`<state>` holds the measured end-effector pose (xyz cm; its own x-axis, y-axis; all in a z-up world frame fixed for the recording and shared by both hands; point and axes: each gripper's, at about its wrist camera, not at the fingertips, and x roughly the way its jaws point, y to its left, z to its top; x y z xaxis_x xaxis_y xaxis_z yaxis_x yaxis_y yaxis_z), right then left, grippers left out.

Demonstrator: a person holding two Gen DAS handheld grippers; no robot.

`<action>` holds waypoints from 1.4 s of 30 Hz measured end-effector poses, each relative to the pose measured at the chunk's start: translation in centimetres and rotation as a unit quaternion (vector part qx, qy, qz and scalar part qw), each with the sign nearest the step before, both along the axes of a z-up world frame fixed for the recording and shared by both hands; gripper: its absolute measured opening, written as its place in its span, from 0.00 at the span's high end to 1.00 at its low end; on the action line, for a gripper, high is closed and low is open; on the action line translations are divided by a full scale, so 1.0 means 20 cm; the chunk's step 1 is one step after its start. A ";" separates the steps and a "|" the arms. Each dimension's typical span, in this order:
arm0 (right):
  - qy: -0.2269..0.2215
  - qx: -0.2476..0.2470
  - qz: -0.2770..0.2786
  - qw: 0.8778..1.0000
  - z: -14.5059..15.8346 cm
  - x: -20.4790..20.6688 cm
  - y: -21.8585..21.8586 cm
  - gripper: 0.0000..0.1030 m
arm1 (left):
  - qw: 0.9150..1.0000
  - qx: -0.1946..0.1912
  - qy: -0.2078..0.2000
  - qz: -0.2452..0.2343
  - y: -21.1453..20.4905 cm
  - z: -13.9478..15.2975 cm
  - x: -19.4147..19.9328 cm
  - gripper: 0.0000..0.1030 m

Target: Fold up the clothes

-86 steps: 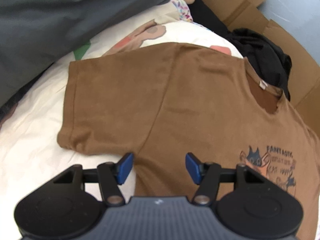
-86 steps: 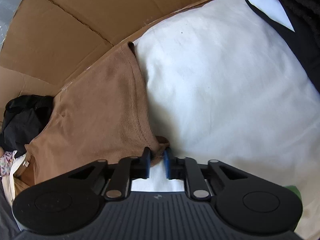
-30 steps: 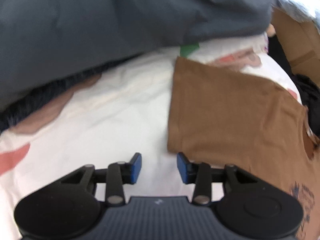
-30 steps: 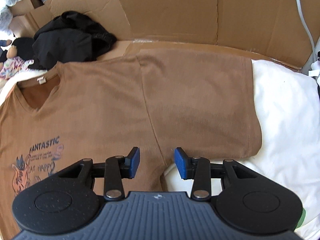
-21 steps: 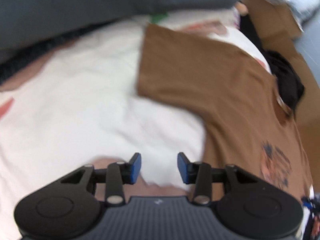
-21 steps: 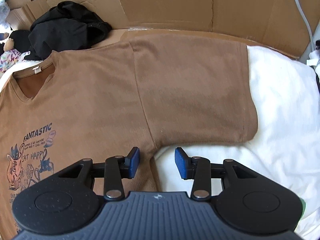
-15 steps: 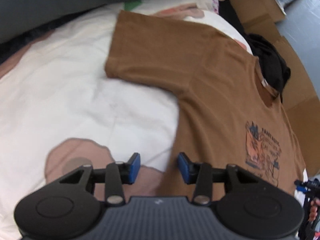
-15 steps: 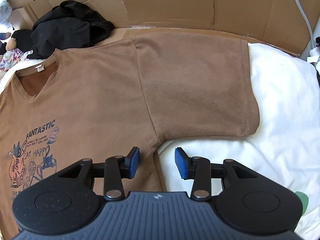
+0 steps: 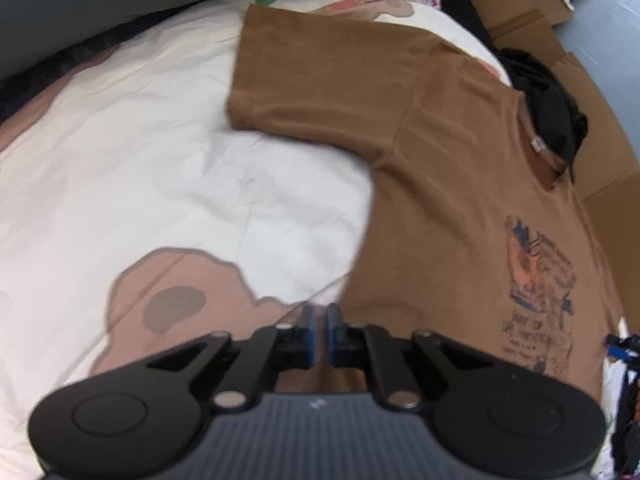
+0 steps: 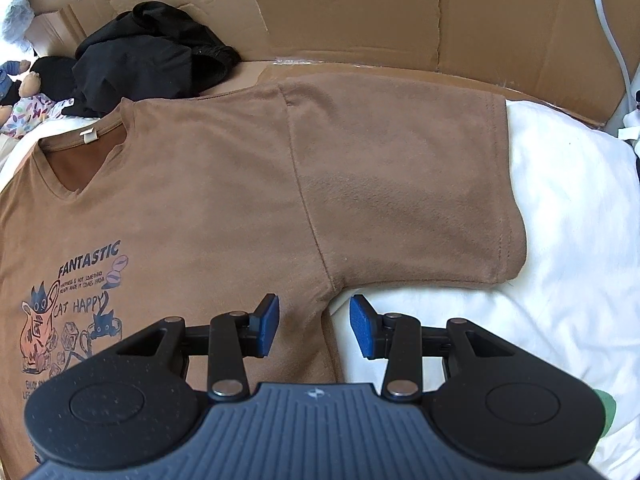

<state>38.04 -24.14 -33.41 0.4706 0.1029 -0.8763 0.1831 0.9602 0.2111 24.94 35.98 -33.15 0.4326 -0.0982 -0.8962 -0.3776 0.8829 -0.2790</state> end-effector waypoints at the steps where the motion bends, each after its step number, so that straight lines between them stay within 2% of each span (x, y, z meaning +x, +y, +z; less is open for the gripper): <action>1: -0.002 -0.002 0.001 1.000 0.01 0.01 0.00 0.58 | 1.000 -0.003 -0.002 0.004 0.02 0.01 -0.01 0.98; 6: -0.017 -0.018 0.004 1.000 0.05 0.12 -0.02 0.58 | 1.000 0.004 -0.015 0.005 0.07 0.09 0.02 0.86; 8: -0.024 -0.027 0.008 0.999 0.08 0.19 -0.03 0.57 | 1.000 0.017 -0.022 0.003 0.08 0.13 0.08 0.82; 12: -0.033 -0.041 0.019 0.998 0.11 0.36 -0.03 0.57 | 0.998 0.041 -0.042 0.003 0.07 0.22 0.24 0.68; 14: -0.037 -0.045 0.026 0.998 0.11 0.42 -0.03 0.57 | 0.998 0.048 -0.046 -0.002 0.04 0.23 0.32 0.64; 21: -0.043 -0.062 0.053 0.996 0.12 0.63 -0.04 0.57 | 0.996 0.078 -0.043 -0.019 -0.03 0.26 0.56 0.62; 27: -0.040 -0.086 0.089 0.991 0.07 0.81 -0.04 0.57 | 0.993 0.100 -0.056 -0.039 -0.11 0.29 0.77 0.62; 32: -0.034 -0.099 0.131 0.986 -0.01 0.91 0.00 0.57 | 0.989 0.122 -0.066 -0.043 -0.13 0.27 0.99 0.62; 36: -0.025 -0.108 0.150 0.982 -0.07 0.98 0.01 0.57 | 0.988 0.125 -0.074 -0.054 -0.14 0.24 1.14 0.62; 42: -0.030 -0.102 0.158 0.982 -0.11 1.05 0.00 0.58 | 0.986 0.131 -0.074 -0.071 -0.19 0.17 1.33 0.62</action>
